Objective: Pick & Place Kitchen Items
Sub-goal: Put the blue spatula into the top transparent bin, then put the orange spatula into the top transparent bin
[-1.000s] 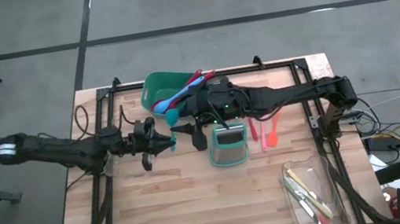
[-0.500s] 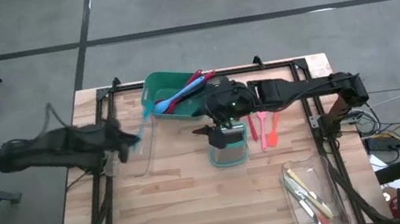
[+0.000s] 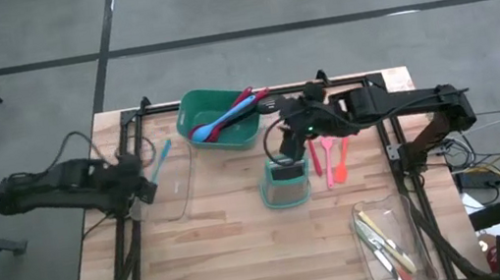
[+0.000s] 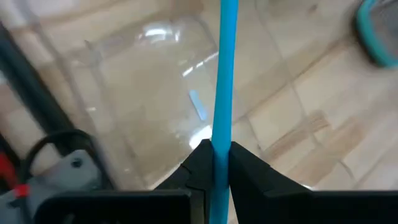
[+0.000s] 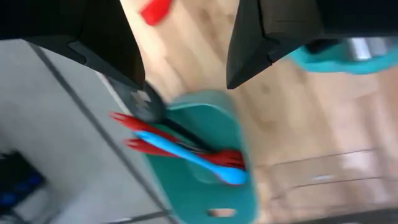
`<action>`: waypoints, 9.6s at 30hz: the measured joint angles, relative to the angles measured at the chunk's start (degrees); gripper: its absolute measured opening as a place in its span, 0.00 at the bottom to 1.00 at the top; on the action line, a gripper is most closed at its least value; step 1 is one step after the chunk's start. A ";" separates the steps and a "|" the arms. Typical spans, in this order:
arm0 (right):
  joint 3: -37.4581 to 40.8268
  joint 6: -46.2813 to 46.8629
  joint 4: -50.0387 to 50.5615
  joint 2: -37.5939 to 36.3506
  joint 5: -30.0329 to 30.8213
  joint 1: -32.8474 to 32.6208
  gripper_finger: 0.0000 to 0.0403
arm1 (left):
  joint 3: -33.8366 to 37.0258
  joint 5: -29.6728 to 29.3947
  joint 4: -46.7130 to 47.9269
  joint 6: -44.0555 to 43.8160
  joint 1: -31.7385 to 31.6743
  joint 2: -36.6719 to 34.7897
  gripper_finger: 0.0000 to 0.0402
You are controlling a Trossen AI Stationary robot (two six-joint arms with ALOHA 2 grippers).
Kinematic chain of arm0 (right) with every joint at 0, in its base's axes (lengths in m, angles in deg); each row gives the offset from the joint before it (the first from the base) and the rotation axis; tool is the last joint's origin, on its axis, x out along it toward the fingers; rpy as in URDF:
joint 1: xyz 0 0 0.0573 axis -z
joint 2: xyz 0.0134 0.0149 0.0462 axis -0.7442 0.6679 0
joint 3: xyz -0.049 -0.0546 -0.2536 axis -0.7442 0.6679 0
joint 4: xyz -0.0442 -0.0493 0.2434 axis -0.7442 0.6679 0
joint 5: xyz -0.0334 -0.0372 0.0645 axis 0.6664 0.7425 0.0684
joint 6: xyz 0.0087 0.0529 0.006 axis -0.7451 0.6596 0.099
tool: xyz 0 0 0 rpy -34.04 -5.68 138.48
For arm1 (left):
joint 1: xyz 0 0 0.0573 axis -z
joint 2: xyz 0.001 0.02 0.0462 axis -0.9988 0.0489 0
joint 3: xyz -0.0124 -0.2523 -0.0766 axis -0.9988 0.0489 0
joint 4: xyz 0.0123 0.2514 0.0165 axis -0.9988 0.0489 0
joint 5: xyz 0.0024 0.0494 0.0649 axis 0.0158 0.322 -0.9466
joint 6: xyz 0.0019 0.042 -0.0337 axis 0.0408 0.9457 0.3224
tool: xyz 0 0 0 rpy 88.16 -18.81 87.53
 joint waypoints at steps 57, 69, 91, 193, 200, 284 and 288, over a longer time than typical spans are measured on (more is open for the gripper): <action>42.73 41.32 6.71 -6.08 -28.06 17.92 0.56 | 13.23 6.58 -123.05 57.57 9.90 23.29 0.48; 51.32 48.86 -1.40 -5.52 -32.45 17.57 0.64 | 13.23 9.48 -123.37 59.28 9.90 22.09 0.48; 54.58 48.69 -9.52 0.76 -34.81 17.06 0.44 | 12.64 9.42 -123.82 62.09 9.90 21.57 0.48; 38.11 12.10 -34.66 -22.29 5.67 -4.58 0.18 | 12.75 4.06 -117.87 56.01 9.73 21.97 0.48; 26.02 3.98 -40.23 -9.64 8.04 -7.87 0.18 | 12.75 0.58 -117.55 57.62 9.70 23.26 0.48; -1.03 3.24 -9.60 11.12 8.57 -11.58 0.71 | 1.78 -5.56 -23.98 5.85 11.34 0.03 0.05; 0.57 4.61 -7.48 10.77 12.74 -11.58 0.71 | -2.42 -3.35 -3.48 -5.92 11.34 0.10 0.05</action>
